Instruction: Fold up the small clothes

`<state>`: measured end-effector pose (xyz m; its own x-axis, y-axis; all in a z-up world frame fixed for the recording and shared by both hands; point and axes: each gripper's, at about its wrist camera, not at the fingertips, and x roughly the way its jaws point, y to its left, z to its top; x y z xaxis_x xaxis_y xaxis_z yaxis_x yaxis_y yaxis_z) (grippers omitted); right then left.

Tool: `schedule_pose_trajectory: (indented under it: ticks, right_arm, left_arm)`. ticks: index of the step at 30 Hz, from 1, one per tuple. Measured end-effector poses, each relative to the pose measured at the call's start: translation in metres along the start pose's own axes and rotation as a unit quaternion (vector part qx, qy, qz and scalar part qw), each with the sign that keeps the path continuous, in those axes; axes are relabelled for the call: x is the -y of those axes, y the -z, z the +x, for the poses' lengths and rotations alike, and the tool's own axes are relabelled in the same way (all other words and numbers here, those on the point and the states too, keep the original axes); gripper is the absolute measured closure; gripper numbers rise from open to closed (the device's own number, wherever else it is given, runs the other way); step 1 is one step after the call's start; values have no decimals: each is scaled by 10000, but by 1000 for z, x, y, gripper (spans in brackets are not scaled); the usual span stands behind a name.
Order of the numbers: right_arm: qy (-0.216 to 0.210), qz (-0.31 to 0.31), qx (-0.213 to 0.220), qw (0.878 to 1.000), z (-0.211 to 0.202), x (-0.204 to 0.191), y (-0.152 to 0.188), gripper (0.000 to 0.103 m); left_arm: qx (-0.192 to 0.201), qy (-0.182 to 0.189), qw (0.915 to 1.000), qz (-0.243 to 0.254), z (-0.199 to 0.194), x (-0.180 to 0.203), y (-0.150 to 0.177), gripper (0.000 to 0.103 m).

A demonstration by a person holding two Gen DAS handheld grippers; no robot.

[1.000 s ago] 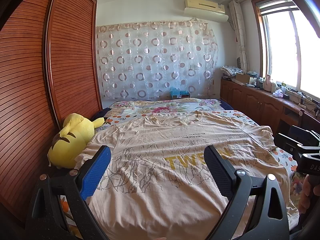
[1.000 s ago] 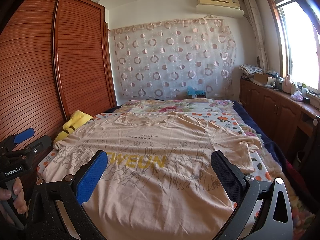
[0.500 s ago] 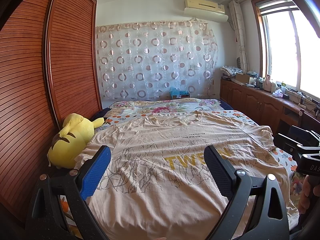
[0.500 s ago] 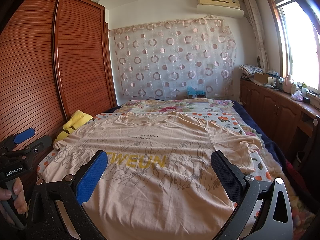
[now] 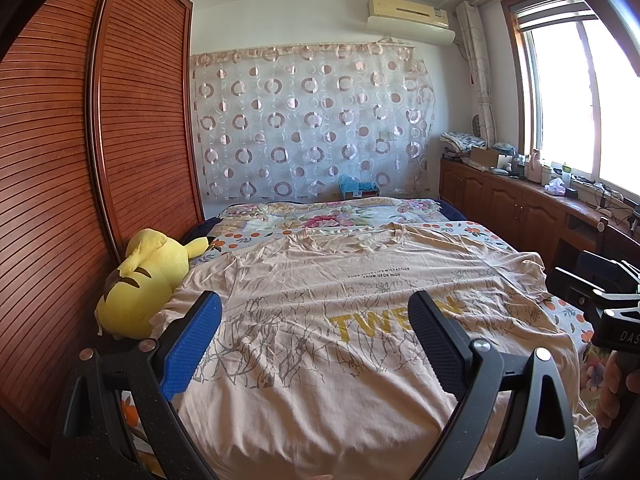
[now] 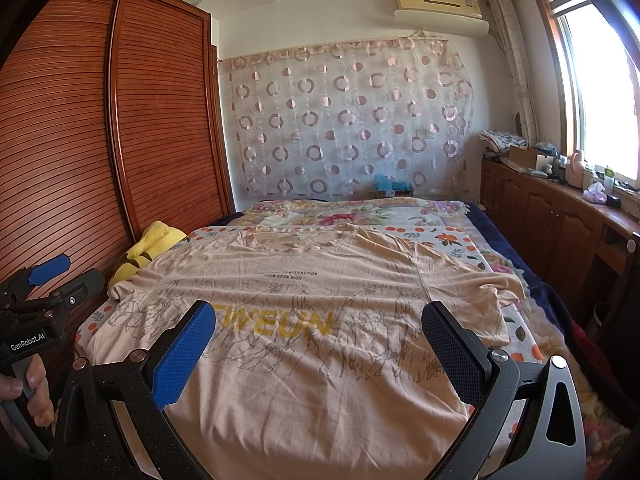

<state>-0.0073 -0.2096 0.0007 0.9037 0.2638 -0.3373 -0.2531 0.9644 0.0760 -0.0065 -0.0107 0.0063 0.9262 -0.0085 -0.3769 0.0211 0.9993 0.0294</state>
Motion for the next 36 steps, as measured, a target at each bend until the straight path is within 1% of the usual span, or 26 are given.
schedule_pose_trajectory:
  ticks: [9,13,15,19,22,26,30,36]
  right_arm:
    - [-16,2,-12,10000,1,-1,0,0]
    - [-94,9,-76,9999,4,-3,1,0]
    - [-217,30,-128,9997,9,-4,1,0]
    - [-284,-90,-173,9994,21,-6,0,0]
    - [-401,-117,-269,9988,36,-8,-1,0]
    - [-497,-255,-276,9981,51,-9,-5,0]
    - [-661,-449,-278,9964,68,-14,-10,0]
    - [-1158,-635,-437,9903,96,-24,-15,0]
  left_arm:
    - [-25,39,10000,-19,0,-1,0,8]
    - [-185,44,9998,-41,9,-2,0,8]
    - [-297,46,9995,-65,16,-7,1,8]
    - [-540,129,9983,-152,32,-21,9,8]
    - [-669,87,9976,-132,41,-32,19,8]
    - [-794,64,9966,-228,52,-52,25,8]
    - [-858,-73,9959,-274,58,-74,30,8]
    - [-1036,-238,9938,-334,69,-111,35,8]
